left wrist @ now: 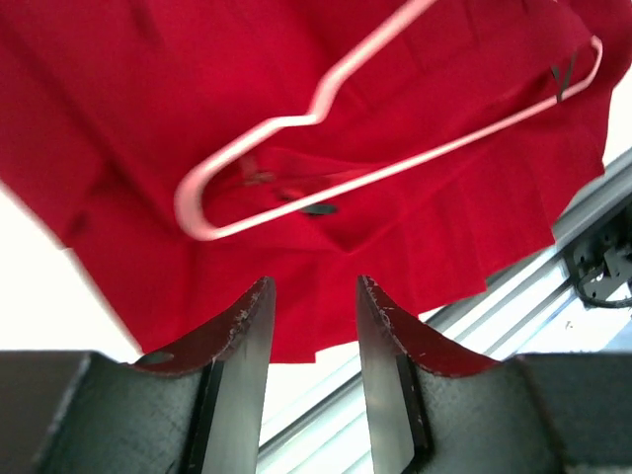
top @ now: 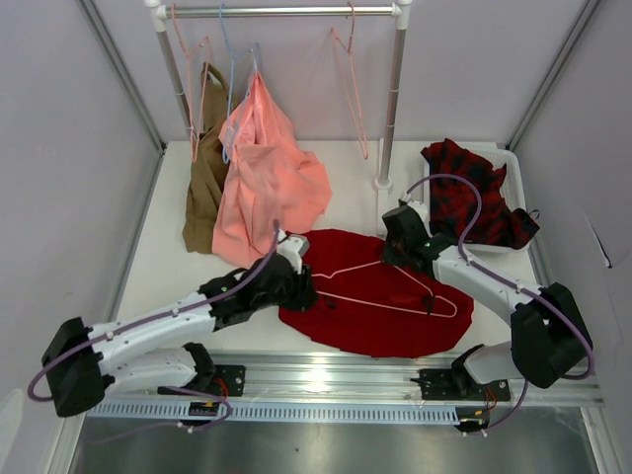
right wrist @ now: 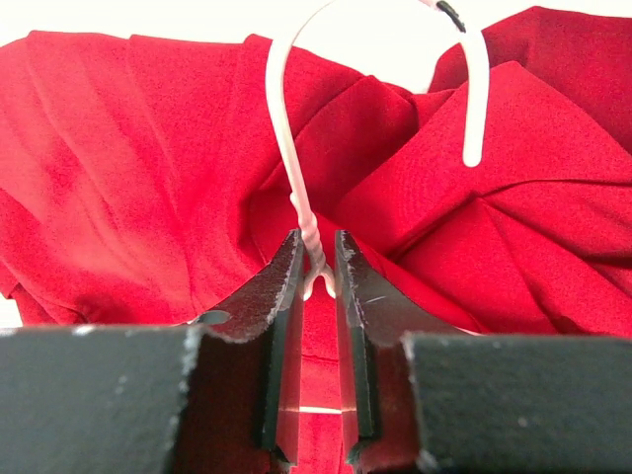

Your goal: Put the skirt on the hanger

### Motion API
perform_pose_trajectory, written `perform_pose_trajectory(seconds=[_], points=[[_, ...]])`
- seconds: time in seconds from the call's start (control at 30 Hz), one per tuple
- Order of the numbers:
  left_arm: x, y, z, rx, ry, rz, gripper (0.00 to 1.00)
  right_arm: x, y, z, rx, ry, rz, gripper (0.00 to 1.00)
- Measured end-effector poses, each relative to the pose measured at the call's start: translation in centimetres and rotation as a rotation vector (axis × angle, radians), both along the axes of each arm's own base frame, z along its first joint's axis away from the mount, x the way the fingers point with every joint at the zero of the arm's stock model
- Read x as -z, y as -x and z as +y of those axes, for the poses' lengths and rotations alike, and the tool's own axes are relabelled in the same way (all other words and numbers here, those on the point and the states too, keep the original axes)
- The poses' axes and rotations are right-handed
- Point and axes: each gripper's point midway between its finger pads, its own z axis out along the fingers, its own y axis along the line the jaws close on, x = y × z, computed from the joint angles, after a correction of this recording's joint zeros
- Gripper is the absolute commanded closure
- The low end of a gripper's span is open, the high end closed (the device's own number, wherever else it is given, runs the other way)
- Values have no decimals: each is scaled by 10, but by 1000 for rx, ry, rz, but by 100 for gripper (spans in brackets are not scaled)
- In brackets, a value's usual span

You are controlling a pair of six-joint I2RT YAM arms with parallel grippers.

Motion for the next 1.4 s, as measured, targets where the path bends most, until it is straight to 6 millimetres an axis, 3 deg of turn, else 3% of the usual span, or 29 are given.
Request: perform_pose_trajectory(seconds=[0.27,0.37,0.53,0.8,1.17,1.4], points=[[17,6,-63,94,-82,3,61,0,-1,0,6,-12,3,100],[33,3,-74,94,-126,18,64,0,-2,-1,9,-14,6,100],[59,3,-73,77,-196,45,67,1,-4,-2,15,-18,10,100],[80,6,-68,9,-284,25,64,1,-6,-4,20,-25,10,100],[77,-8,-64,-104,-347,-38,59,0,-9,-6,27,-36,4,100],[86,-13,-64,-118,-391,-44,65,2,-8,-6,27,-39,9,100]])
